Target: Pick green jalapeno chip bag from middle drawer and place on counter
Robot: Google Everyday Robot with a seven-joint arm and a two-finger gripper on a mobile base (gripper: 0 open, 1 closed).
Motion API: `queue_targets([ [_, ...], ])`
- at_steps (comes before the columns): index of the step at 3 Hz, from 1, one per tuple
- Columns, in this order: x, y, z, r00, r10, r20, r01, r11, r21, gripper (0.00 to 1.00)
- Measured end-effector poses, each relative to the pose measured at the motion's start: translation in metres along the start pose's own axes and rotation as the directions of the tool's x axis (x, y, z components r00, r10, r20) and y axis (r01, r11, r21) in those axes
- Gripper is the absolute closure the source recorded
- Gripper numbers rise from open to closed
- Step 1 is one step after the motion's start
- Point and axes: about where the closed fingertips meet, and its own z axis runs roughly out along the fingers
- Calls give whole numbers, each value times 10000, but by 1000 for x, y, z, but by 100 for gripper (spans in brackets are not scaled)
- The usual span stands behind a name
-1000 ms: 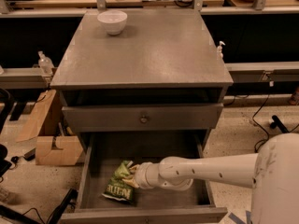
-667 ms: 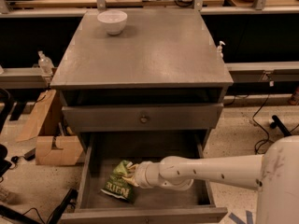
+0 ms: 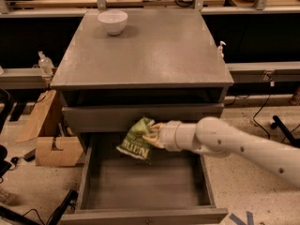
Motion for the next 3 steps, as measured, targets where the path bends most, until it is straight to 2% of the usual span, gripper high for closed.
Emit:
queue_targets([
  [1,-51,-73,-73,9997,-83,214,68,9976,689,100],
  [2,-94,-116,-148,9995,-212,236,189,9955,924,100],
  [3,-123,-119,-200,9988,-480,99,474,9973,556,100],
])
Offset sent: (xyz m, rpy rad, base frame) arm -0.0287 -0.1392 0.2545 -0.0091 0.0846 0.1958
